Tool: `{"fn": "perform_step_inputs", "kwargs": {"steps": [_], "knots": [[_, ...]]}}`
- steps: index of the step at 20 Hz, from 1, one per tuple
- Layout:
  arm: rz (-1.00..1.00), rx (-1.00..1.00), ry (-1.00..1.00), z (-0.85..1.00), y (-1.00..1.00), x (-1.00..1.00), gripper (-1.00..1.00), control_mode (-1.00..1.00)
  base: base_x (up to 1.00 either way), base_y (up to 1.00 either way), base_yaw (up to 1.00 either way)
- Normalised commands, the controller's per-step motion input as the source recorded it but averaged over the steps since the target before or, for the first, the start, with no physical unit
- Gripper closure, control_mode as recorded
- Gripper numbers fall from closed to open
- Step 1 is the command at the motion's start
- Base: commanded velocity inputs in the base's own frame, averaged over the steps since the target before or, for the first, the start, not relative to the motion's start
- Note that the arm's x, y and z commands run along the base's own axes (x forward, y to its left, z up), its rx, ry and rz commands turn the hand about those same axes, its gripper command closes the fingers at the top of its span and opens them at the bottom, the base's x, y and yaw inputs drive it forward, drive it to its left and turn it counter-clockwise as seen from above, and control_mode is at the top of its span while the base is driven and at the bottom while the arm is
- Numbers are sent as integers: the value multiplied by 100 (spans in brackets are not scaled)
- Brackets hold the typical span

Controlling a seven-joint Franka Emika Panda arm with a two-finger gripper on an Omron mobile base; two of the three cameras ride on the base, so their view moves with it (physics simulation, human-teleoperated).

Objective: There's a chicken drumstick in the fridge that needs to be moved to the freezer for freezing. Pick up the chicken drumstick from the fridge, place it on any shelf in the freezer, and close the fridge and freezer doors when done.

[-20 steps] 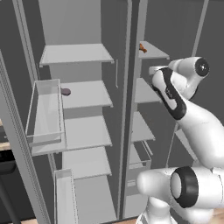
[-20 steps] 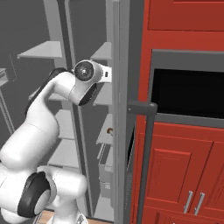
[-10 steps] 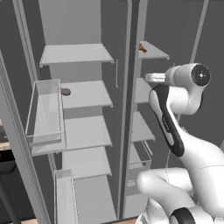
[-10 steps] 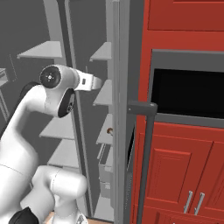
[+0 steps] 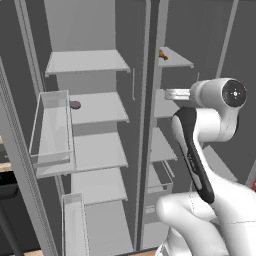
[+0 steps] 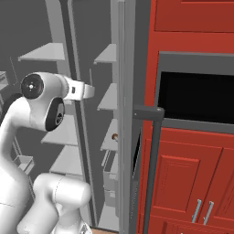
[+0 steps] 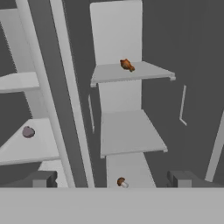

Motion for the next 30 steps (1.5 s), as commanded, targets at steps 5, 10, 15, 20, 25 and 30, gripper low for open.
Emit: {"fn": "perform_step_inputs", "kwargs": {"steps": [5, 10, 15, 20, 25, 30], "knots": [[0, 0, 0, 1, 44, -55, -100, -100, 0, 0, 0], [0, 0, 0, -1, 26, -26, -100, -100, 0, 0, 0], [0, 0, 0, -12, 9, -22, -100, -100, 0, 0, 0], [1, 0, 0, 0, 0, -51, -100, -100, 0, 0, 0], [0, 0, 0, 0, 0, 0, -100, 100, -89, 5, 4], [0, 0, 0, 0, 0, 0, -100, 100, -86, 14, 4]]}}
